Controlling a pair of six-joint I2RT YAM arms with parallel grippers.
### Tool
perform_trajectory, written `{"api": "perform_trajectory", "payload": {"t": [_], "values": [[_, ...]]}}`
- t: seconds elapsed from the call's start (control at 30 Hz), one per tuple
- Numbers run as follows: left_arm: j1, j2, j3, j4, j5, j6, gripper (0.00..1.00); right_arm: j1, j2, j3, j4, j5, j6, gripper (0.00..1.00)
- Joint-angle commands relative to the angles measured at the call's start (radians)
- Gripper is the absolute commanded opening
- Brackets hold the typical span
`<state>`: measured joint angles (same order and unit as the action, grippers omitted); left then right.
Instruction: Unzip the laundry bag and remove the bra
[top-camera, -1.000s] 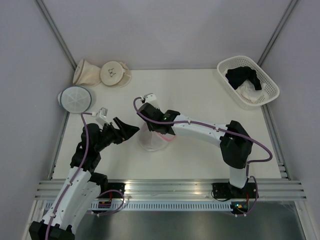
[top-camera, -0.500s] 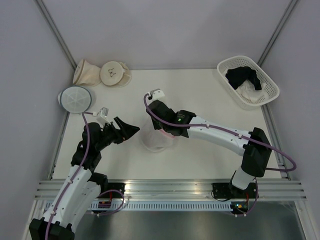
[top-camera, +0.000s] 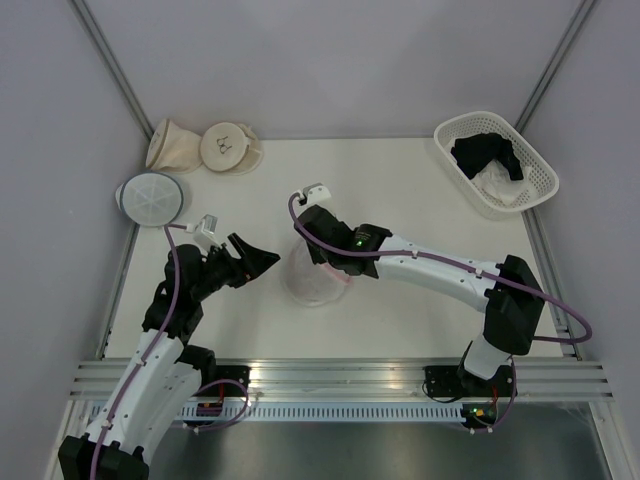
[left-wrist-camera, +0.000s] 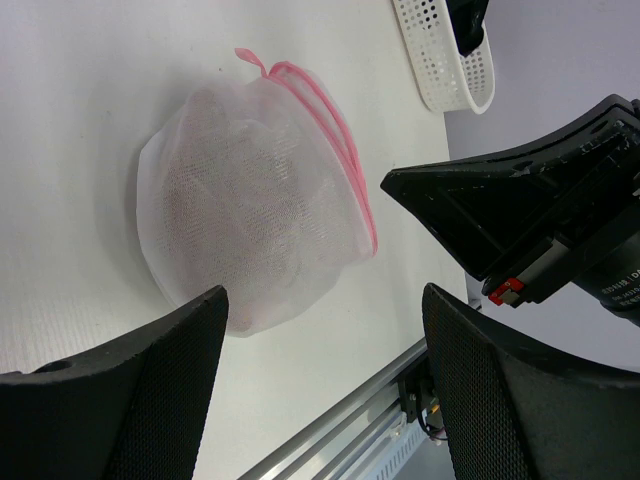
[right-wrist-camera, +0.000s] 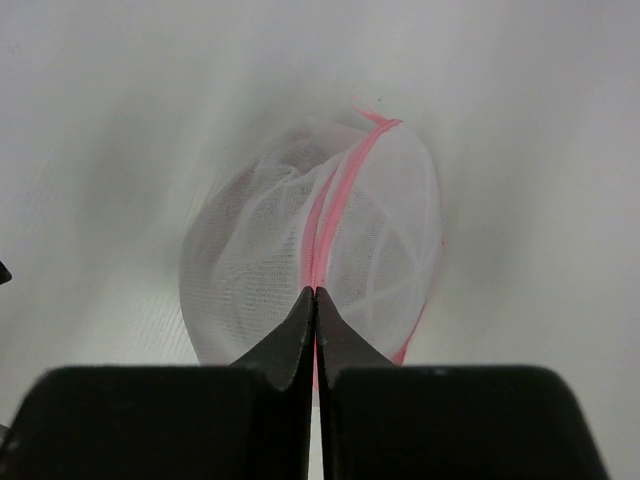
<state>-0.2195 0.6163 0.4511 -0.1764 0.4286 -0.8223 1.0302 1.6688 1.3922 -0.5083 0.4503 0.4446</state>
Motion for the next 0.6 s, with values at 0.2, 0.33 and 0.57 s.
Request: {"api": "perform_trajectory", "payload": {"t": [0.2,0.33,0.57], "values": [[0.002,-0.004,0.009,0.04,0.022,-0.031,0.82,-0.004,-0.011,-0.012,0.016,0.041,-0.006,0.26],[0.002,-0.004,0.011,0.041,0.024,-0.032,0.82,-0.009,0.011,0.004,0.031,0.018,-0.012,0.44],[0.002,-0.02,0.011,0.031,0.019,-0.031,0.81,-0.027,0.086,0.042,0.047,0.044,-0.007,0.35]]}}
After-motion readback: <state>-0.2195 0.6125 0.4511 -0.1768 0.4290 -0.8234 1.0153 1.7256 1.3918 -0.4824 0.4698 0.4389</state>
